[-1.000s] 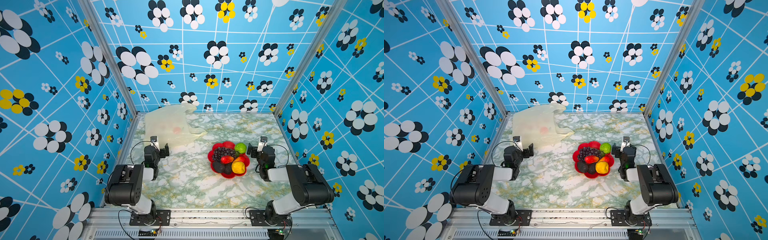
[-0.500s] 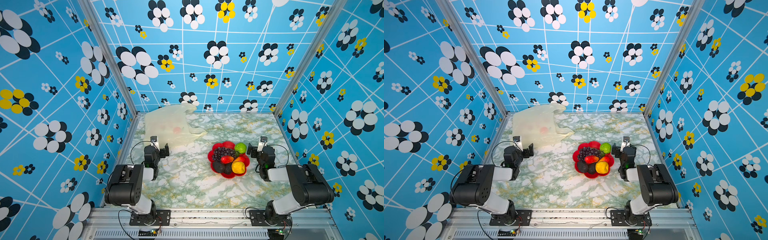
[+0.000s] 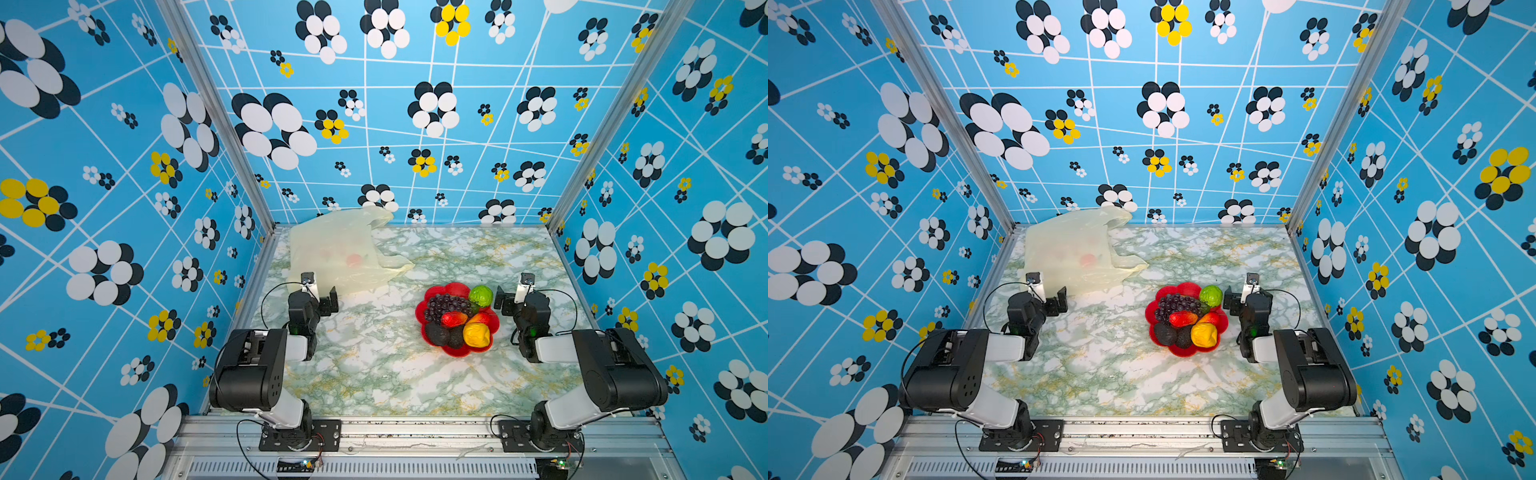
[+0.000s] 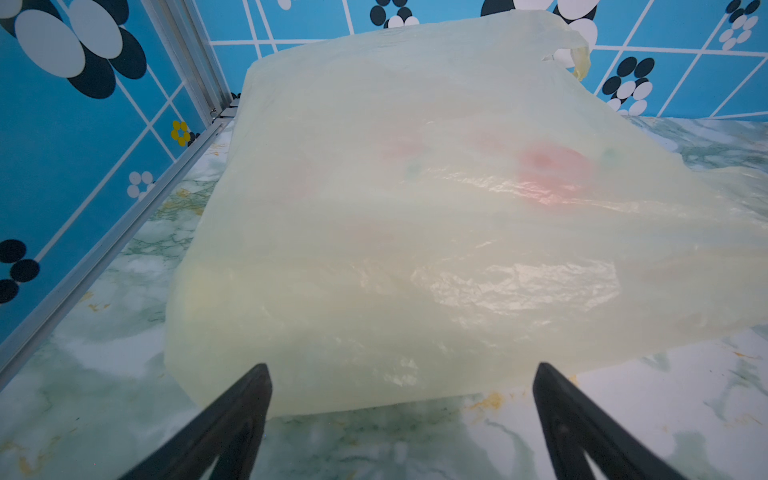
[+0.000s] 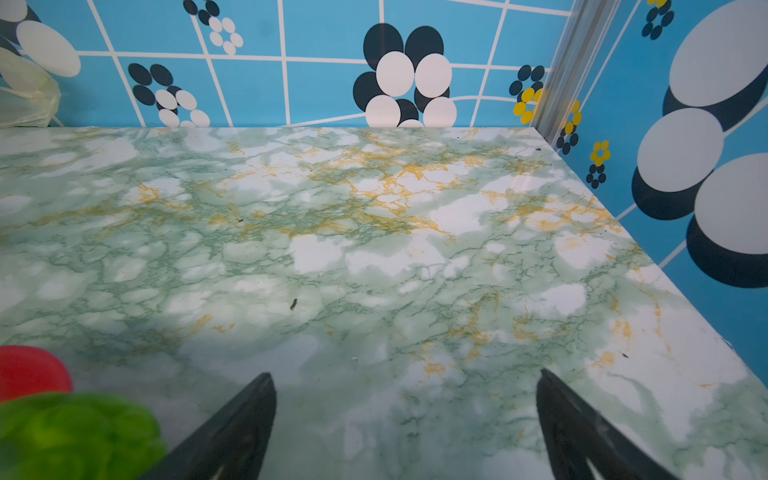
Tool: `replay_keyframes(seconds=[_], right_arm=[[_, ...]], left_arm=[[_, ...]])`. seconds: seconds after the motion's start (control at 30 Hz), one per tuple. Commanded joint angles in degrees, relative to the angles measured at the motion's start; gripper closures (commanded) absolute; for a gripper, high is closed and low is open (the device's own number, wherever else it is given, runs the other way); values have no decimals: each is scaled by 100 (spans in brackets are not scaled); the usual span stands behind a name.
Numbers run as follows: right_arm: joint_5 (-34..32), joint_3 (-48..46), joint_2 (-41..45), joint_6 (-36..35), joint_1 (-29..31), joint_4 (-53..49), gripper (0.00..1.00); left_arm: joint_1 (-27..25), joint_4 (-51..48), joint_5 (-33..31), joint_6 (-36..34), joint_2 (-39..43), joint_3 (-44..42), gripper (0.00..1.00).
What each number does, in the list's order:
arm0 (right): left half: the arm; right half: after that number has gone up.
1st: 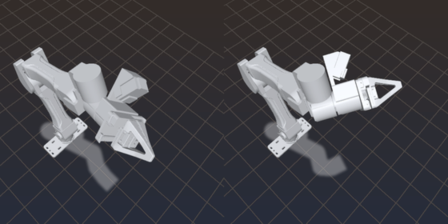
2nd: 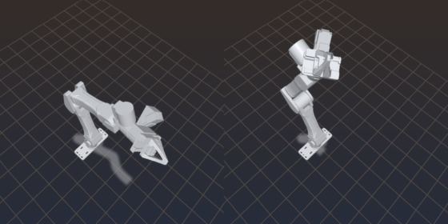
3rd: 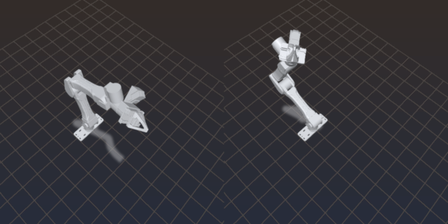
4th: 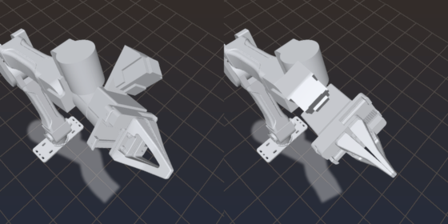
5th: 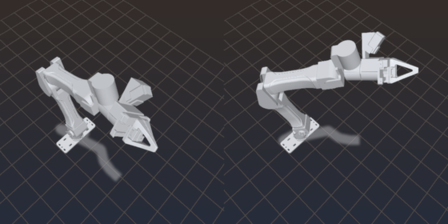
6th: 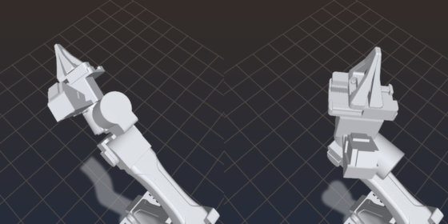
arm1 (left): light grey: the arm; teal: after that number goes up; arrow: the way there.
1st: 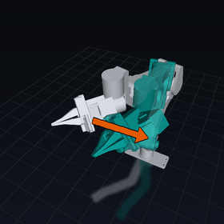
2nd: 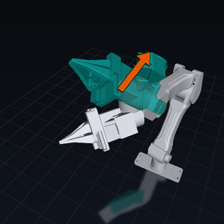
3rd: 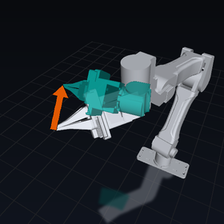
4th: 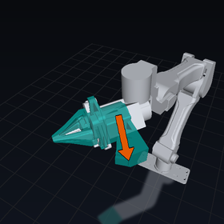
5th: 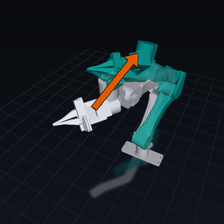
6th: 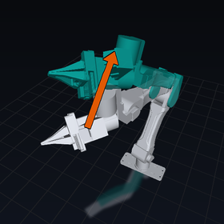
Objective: Place the fruits into the plastic bag
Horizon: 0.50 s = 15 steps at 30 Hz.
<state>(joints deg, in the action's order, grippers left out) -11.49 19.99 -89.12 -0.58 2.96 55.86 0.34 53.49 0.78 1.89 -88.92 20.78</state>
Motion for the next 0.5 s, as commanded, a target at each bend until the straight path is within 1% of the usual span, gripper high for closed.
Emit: replay_keyframes(seconds=[0.0, 0.17, 0.23, 0.3, 0.37, 0.47], right_arm=[[9, 128, -26, 103, -33, -119, 1], [-15, 104, -26, 93, -33, -68, 1], [-147, -18, 137, 119, -32, 62, 1], [-423, -9, 578, 232, -32, -358, 1], [-622, 156, 962, 303, -35, -979, 0], [-865, 492, 1378, 454, -33, -1799, 1]], left_arm=[[-34, -57, -49, -57, 47, 77, 1], [-56, -77, -80, -84, 38, 92, 1], [-108, -285, -201, -109, 237, 127, 1], [-190, -930, -325, -170, 704, 248, 1], [-290, -1520, -620, -180, 1128, 403, 1], [-342, -2359, -1018, 197, 1702, 638, 1]])
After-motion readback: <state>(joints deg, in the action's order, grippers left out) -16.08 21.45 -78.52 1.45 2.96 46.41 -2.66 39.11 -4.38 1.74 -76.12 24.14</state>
